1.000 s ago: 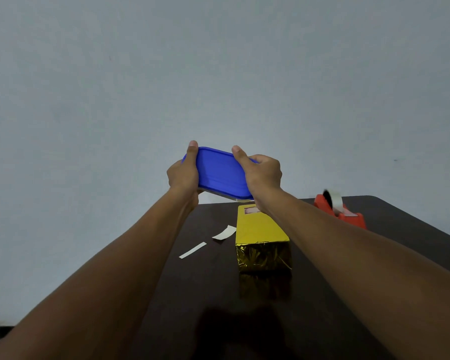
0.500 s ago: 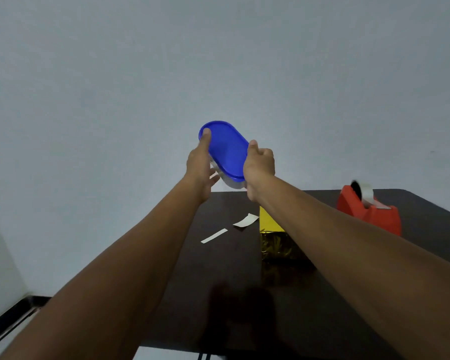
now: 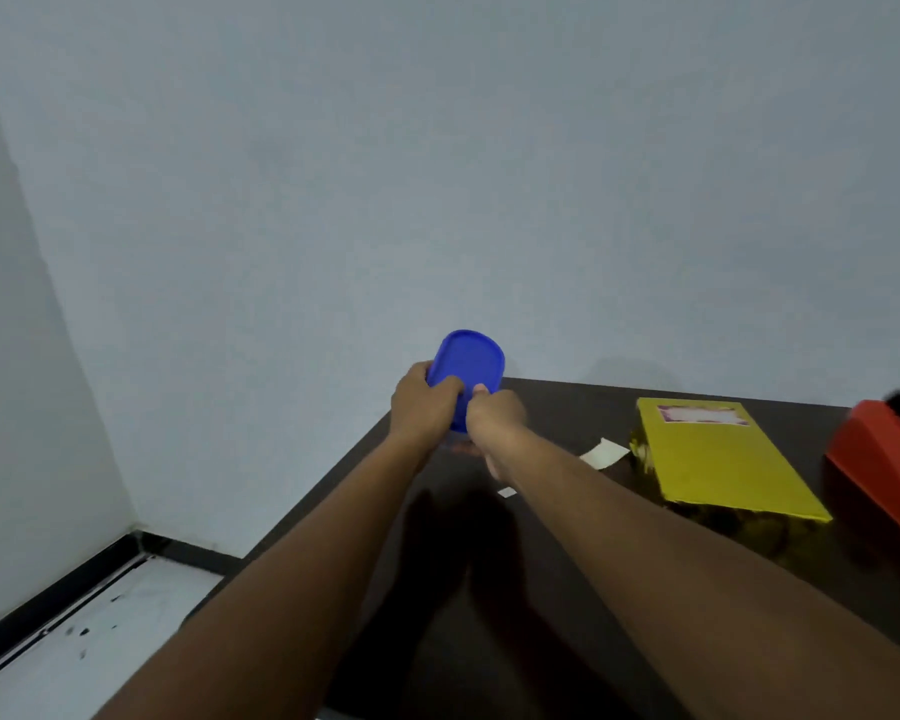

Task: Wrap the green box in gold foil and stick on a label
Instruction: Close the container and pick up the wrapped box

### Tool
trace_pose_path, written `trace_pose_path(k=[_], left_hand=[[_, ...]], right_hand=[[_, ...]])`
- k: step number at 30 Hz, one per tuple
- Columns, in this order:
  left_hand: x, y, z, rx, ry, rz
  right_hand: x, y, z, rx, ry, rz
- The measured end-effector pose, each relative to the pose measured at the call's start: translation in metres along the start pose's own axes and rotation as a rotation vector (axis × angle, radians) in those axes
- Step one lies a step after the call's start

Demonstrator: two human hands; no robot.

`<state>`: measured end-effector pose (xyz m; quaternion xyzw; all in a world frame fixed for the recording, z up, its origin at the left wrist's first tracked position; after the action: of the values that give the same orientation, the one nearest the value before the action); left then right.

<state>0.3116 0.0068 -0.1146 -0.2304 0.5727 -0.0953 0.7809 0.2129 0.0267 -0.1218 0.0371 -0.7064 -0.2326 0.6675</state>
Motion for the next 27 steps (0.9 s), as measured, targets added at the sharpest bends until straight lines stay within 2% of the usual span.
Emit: trace_pose_path(k=[5,9,12,16,20,27], left_hand=[[0.041,-0.017,-0.004,0.053,-0.267,-0.11],[0.065,-0.046,-0.011,0.05,-0.34,-0.134],[0.078,-0.076,-0.024,0.06,-0.396,-0.148],[0.094,-0.12,-0.037,0.106,-0.47,-0.059],[0.107,-0.149,-0.04,0.127,-0.484,0.144],[0.113,-0.174,-0.049,0.163,-0.478,0.226]], right_hand=[[-0.009,-0.041,-0.013,-0.138,0.237,0.093],[-0.002,-0.075,-0.024,-0.197,0.391,0.223],[0.007,-0.103,-0.03,-0.172,0.407,0.228],[0.027,-0.138,-0.034,-0.138,0.441,0.147],[0.046,-0.163,-0.045,-0.098,0.466,0.069],[0.057,-0.188,-0.055,-0.107,0.467,-0.01]])
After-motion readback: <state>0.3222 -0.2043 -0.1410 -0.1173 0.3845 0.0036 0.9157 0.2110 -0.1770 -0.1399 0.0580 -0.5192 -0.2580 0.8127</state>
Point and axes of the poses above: each hand's wrist, its own y-axis away from the middle knuckle, its own z-axis out of the back of the hand, x = y × z, the point moved 3 cm from there along -y, towards the middle knuckle, and after that the axes turned 13 degrees about -z, right-handed, at the moved point
